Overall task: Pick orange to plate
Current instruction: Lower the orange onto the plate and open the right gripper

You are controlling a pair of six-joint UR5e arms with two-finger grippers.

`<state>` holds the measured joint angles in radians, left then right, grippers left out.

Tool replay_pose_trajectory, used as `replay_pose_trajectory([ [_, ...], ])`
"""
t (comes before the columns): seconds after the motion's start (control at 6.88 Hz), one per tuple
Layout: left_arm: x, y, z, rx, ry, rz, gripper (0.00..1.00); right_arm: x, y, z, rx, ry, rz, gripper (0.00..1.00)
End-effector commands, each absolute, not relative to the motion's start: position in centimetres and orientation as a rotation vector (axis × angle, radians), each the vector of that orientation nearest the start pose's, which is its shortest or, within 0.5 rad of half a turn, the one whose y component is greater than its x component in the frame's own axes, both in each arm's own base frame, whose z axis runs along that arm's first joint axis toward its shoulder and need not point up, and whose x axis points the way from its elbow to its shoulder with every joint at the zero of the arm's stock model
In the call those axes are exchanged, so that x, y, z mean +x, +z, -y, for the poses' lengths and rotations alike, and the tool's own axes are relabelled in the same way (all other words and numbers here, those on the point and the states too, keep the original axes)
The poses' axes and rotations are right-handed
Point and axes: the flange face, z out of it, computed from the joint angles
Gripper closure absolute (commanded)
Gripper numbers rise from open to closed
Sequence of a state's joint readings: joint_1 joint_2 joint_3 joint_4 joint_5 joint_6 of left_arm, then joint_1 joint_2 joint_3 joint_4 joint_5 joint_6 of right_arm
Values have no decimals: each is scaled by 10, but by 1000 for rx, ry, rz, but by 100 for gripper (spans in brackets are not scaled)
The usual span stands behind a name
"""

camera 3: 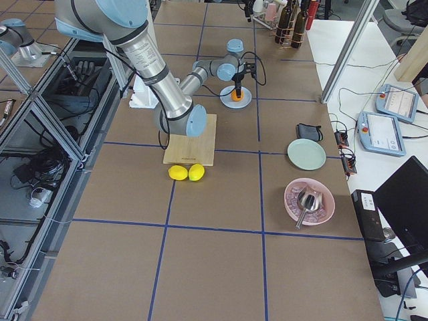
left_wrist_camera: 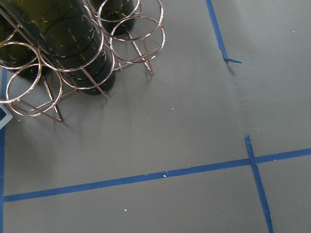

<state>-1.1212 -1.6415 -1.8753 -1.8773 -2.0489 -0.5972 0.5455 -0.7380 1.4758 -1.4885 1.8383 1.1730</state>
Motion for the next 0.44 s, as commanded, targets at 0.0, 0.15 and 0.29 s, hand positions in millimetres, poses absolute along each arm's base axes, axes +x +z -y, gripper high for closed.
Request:
replay_pose_trajectory([
  [0.0, 137, 464, 517, 340, 54, -696, 0, -501, 163, 498, 127, 16, 780, 0],
  [0.15, 108, 472, 522, 349, 90, -651, 0, -445, 179, 507, 140, -23, 759, 0],
  [0.29, 84, 480, 525, 339, 130, -608, 0, -378, 212, 515, 148, -55, 771, 0],
])
